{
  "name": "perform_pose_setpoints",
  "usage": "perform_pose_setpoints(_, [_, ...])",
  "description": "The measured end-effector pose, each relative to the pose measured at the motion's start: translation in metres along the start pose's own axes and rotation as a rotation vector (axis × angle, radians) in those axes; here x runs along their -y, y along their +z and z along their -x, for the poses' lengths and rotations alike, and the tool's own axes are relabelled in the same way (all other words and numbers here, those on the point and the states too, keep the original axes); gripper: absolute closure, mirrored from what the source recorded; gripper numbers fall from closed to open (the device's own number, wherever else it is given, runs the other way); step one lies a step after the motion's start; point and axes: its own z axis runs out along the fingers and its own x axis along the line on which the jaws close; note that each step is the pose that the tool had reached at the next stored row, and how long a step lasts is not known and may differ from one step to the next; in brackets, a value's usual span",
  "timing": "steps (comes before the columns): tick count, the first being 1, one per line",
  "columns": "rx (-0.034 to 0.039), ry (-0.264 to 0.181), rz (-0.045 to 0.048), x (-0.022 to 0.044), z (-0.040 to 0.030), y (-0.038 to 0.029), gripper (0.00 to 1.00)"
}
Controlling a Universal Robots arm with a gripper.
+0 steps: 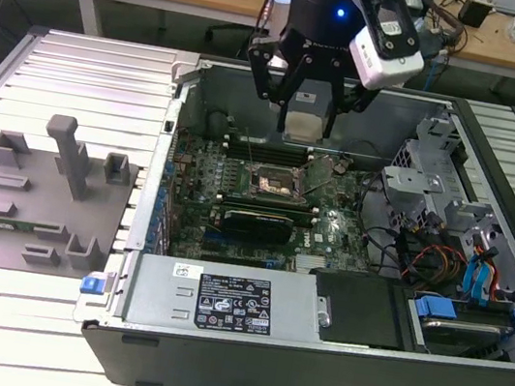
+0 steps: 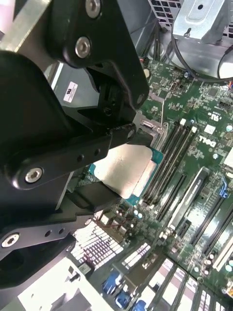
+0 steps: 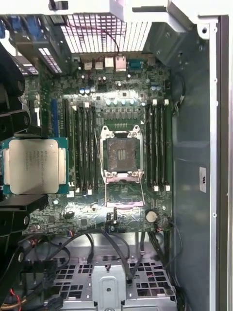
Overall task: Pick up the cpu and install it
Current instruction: 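Pick up the cpu and move it towards the insertion slot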
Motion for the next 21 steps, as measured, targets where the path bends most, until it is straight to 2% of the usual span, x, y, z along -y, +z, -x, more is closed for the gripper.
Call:
perform_pose_setpoints(8, [-0.0006, 0.0, 0.0001, -0.011, 0.0033, 0.0185, 0.45])
perform_pose_setpoints(12, [-0.0007, 0.0, 0.0, -0.0133, 0.0027, 0.0281, 0.45])
perform_pose_setpoints(15, [-0.0006, 0.0, 0.0001, -0.0152, 0.002, 0.0389, 0.45])
perform_pose_setpoints(21, [-0.0006, 0.0, 0.0001, -0.0175, 0.0013, 0.05, 0.45])
